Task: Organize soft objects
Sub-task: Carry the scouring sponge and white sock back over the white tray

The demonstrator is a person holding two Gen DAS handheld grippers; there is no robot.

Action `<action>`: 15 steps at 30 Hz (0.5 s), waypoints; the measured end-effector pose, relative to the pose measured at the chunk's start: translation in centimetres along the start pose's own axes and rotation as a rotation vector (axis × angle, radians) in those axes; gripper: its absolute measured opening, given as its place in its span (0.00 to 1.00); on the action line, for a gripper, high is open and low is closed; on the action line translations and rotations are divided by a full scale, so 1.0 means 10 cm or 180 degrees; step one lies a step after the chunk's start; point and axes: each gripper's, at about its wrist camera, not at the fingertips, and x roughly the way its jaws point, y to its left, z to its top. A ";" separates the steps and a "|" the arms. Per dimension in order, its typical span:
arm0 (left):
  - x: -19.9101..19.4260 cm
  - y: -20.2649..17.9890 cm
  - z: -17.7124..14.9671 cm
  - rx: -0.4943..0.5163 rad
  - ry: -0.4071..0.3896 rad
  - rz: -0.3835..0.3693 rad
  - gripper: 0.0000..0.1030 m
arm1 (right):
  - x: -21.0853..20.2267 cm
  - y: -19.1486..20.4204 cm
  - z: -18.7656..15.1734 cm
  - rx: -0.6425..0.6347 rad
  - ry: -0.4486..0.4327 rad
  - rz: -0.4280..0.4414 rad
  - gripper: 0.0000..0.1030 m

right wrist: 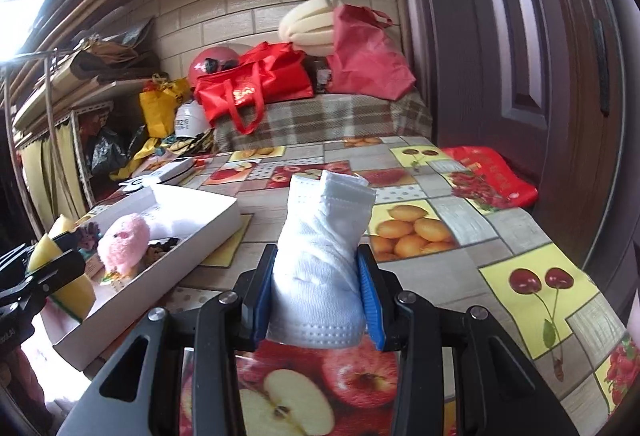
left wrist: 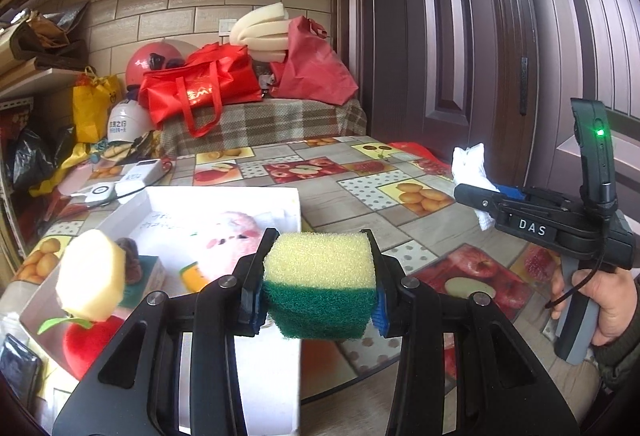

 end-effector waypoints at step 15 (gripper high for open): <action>-0.17 0.54 -0.08 -0.0273 -0.0068 0.0335 0.38 | -0.05 0.31 0.00 -0.0121 -0.0143 0.0126 0.37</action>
